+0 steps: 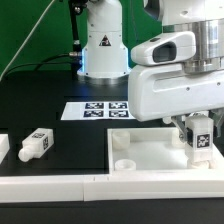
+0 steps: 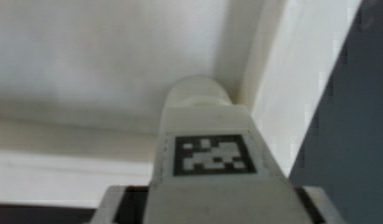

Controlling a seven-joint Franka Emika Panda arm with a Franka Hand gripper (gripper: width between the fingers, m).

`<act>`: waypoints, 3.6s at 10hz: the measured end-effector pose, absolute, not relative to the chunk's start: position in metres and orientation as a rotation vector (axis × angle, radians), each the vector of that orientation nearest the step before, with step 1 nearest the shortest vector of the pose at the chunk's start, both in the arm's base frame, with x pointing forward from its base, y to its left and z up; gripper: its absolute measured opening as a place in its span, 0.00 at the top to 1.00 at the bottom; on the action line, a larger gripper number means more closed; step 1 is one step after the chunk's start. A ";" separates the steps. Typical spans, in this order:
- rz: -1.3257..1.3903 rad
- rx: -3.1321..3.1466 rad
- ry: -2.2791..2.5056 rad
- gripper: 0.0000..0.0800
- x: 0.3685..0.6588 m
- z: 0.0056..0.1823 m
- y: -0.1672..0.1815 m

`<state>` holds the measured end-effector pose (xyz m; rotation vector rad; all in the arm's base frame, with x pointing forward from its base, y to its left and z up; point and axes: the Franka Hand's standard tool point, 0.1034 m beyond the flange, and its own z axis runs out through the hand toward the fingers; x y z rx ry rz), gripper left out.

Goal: Assemble one leg

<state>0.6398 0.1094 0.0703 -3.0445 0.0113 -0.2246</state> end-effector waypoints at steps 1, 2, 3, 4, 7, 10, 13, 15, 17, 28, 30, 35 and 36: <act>-0.216 -3.031 0.198 0.65 0.640 0.070 0.109; -0.207 -3.009 0.373 0.65 0.640 0.070 0.108; -0.193 -2.959 0.595 0.65 0.640 0.070 0.107; -0.176 -2.889 0.824 0.65 0.640 0.070 0.106; -0.109 -2.601 1.427 0.64 0.638 0.068 0.106; -0.087 -2.546 1.524 0.64 0.638 0.068 0.107; -0.130 -2.872 0.932 0.25 0.635 0.070 0.111; -0.135 -2.995 0.508 0.20 0.632 0.070 0.118; -0.160 -3.029 0.300 0.19 0.632 0.069 0.119; -0.157 -3.079 -0.076 0.64 0.644 0.080 0.112; -0.151 -3.061 0.279 0.64 0.645 0.079 0.110; -0.073 -2.663 1.435 0.64 0.643 0.077 0.102; -0.063 -2.604 1.531 0.64 0.643 0.077 0.101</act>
Offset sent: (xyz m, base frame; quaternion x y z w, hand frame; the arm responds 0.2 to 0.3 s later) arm -0.0022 -0.0007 -0.0021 0.0083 0.0116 0.3365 0.9416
